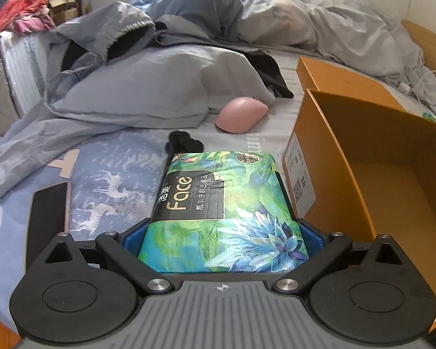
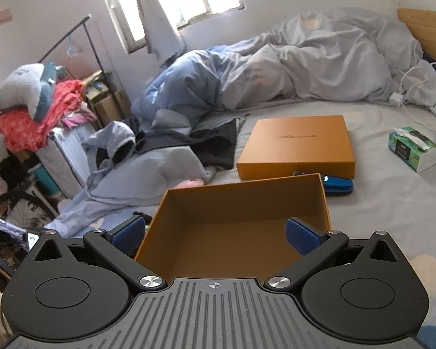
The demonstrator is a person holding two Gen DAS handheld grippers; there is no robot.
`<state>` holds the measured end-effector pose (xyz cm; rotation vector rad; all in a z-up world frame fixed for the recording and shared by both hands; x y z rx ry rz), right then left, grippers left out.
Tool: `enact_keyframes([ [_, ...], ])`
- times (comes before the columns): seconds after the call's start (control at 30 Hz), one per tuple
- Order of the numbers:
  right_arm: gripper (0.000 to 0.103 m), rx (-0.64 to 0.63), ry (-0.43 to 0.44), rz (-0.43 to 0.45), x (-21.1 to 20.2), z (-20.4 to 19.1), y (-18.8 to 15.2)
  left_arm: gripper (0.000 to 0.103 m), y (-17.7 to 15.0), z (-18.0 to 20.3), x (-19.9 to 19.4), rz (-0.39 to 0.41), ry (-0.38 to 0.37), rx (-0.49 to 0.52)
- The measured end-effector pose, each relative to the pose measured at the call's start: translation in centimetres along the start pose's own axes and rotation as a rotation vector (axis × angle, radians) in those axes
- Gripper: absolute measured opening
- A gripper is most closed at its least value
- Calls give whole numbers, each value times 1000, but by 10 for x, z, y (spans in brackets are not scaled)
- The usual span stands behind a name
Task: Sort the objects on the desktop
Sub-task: 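Carry the tissue pack with the left gripper over the orange box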
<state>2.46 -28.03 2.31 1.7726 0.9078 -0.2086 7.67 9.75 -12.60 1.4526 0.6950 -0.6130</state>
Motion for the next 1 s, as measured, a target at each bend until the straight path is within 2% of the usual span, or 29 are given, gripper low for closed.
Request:
enact_keyframes([
  [0.1, 103, 7, 4, 6, -2, 1, 1, 100, 2, -5, -9, 16, -3, -34],
  [0.43, 103, 30, 5, 26, -6, 6, 5, 99, 18, 1, -41, 84, -2, -44],
  [0.77, 103, 70, -15, 42, -12, 19, 6, 99, 46, 33, -78, 203, -74, -26],
  [1.0, 103, 100, -31, 50, -16, 29, 6, 99, 61, 65, -89, 259, -138, -5],
])
Point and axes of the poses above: each gripper's, at about its wrist camera, not at the fingertips, and x roughly the way its jaws point, z to its right, y to its top, the point moved 3 cm from there along x, roughly the way its jaws point, and after that the axes turned 2 degrees about x, right-handed, at the moved point
